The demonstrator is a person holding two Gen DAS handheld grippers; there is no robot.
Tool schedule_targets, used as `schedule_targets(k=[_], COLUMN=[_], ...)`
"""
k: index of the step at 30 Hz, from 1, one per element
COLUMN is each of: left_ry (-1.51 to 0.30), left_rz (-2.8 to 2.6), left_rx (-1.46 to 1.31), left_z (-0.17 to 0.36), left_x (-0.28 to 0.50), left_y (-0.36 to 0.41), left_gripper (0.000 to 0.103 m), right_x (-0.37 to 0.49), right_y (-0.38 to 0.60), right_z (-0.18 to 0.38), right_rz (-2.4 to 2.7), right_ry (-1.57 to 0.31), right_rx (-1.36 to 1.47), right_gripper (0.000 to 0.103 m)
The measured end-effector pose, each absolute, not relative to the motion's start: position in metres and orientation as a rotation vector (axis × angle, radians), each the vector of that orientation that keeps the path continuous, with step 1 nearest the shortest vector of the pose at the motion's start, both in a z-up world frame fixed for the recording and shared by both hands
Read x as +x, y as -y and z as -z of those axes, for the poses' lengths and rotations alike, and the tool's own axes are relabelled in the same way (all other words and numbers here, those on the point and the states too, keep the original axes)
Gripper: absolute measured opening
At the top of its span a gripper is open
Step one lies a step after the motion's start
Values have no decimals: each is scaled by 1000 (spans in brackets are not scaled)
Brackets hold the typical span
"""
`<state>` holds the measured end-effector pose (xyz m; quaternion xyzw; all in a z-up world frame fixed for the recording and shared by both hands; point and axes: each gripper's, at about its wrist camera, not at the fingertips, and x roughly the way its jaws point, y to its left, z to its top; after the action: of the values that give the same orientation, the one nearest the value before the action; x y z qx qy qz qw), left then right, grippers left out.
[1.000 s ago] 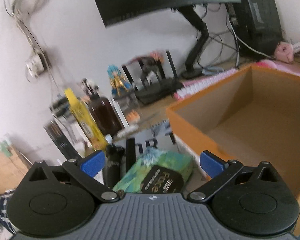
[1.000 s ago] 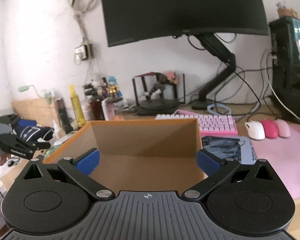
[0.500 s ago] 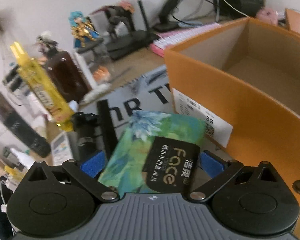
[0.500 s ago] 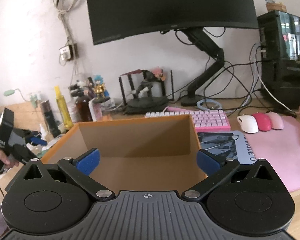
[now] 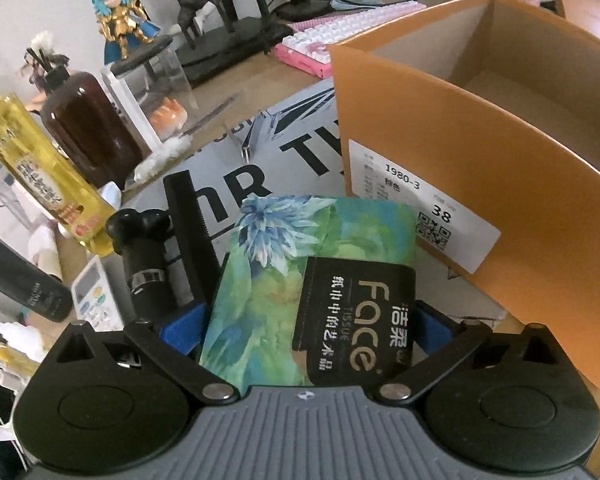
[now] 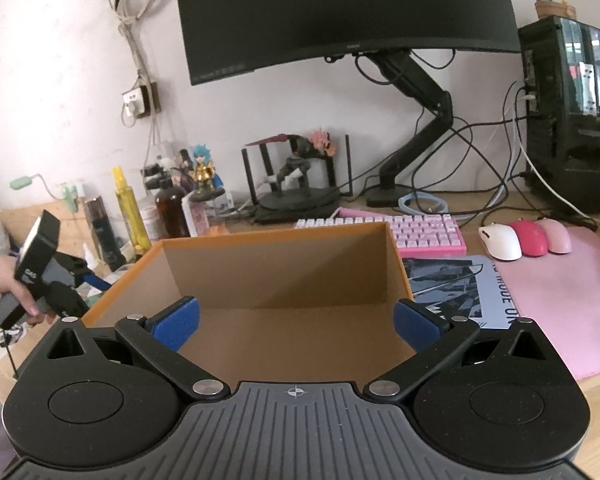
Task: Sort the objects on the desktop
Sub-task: 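Lift the tissue pack with the left gripper and carry it over the cardboard box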
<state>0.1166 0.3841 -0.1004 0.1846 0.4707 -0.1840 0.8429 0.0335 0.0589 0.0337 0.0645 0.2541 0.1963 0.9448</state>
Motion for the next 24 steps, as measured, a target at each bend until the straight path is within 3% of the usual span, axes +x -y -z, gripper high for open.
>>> schedule_targets(k=[16, 24], left_ry=[-896, -806], left_rz=[173, 81], left_rx=[262, 147], left_z=[95, 56], left_x=[89, 60], left_y=[-381, -391], left_gripper=[102, 102], right_x=[34, 29], right_y=[-46, -44], right_z=[-32, -35], right_rz=[-405, -430], right_ry=[-521, -517], right_rx=[162, 175], right_gripper=[103, 103])
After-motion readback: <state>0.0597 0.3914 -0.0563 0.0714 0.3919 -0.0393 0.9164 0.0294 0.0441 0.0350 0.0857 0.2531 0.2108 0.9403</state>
